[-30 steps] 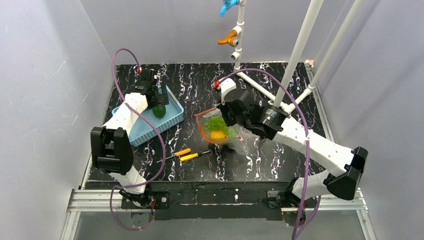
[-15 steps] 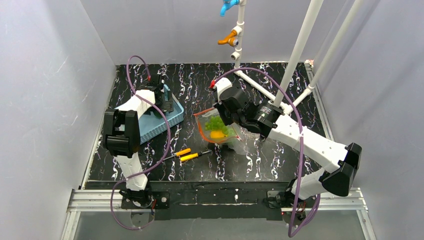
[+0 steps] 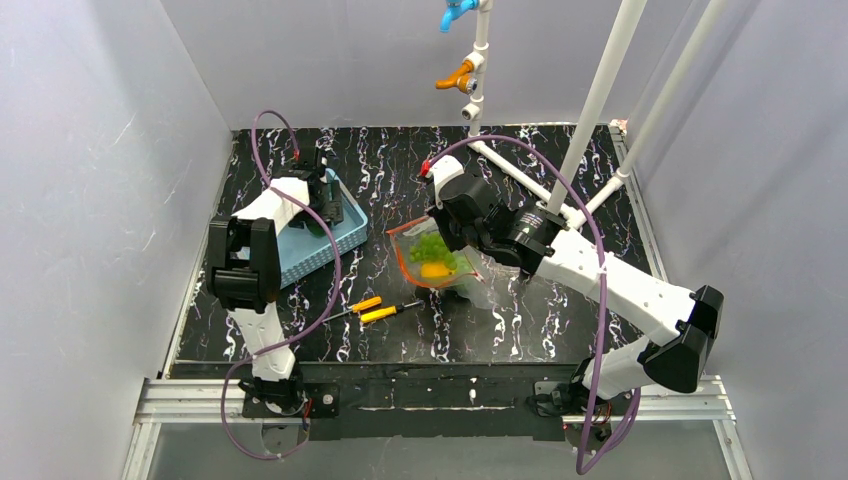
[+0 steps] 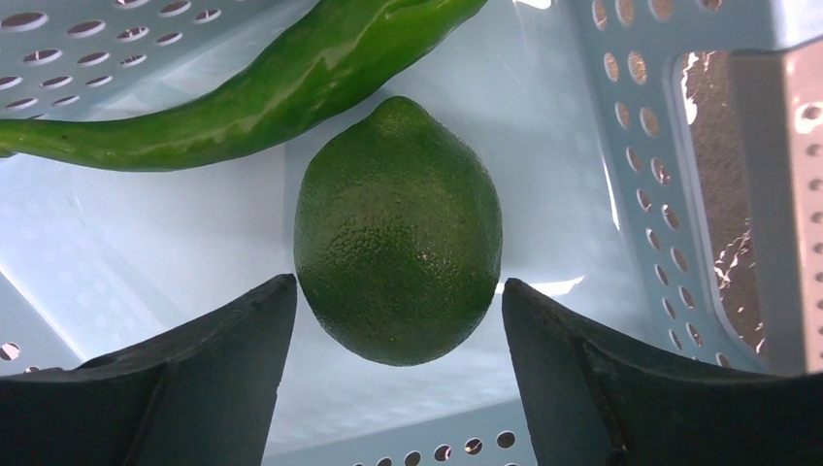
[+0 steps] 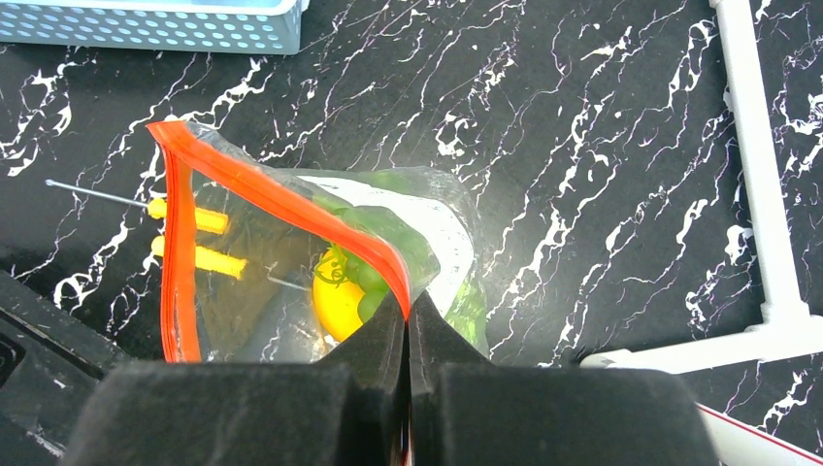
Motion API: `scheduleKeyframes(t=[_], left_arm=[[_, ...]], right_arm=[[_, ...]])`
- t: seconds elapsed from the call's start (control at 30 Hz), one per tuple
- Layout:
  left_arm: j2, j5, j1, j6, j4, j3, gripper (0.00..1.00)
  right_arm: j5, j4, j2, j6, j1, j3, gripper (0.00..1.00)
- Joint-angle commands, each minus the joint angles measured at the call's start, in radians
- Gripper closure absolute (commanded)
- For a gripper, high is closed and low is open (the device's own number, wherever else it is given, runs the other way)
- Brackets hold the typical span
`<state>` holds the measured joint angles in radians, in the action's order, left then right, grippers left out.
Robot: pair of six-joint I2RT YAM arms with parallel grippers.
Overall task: Place the food in the zip-top bag and seal the zipper
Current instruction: Pick up the fake fruit from the bin.
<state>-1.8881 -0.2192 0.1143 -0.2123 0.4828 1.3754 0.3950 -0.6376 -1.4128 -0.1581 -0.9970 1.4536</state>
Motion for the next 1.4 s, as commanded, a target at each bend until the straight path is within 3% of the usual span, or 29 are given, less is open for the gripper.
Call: scheduleKeyframes(t=[0.0,0.37,0.67,1.03,1.2,1.27,1.37], left_arm=[[0.002,0.011,-0.007,0.004,0.022,0.026,0.27],[0.084,0.009,-0.007,0.009,0.011,-0.002,0.72],[0.215,0.0,0.001,0.01,-0.028,-0.072,0.88],[0.456,0.048,0.016,-0.01,-0.126,-0.22,0.91],[0.607,0.048,0.018,-0.038,-0.076,-0.244,0.89],[0.668,0.106,0.018,-0.065,-0.024,-0.164,0.89],[0.809,0.251,0.016,-0.09,0.038,-0.292,0.87]], right_arm=[[0.002,0.033,0.013,-0.012,-0.005,0.034,0.99],[0.018,0.029,0.031,-0.012,-0.008,0.022,0.99],[0.007,0.037,0.029,-0.017,-0.01,0.015,0.99],[0.007,0.045,0.034,-0.013,-0.009,0.014,0.99],[0.001,0.058,0.052,-0.011,-0.01,-0.006,0.99],[0.007,0.069,0.062,-0.008,-0.009,-0.02,0.99],[-0.001,0.085,0.065,-0.006,-0.009,-0.029,0.99]])
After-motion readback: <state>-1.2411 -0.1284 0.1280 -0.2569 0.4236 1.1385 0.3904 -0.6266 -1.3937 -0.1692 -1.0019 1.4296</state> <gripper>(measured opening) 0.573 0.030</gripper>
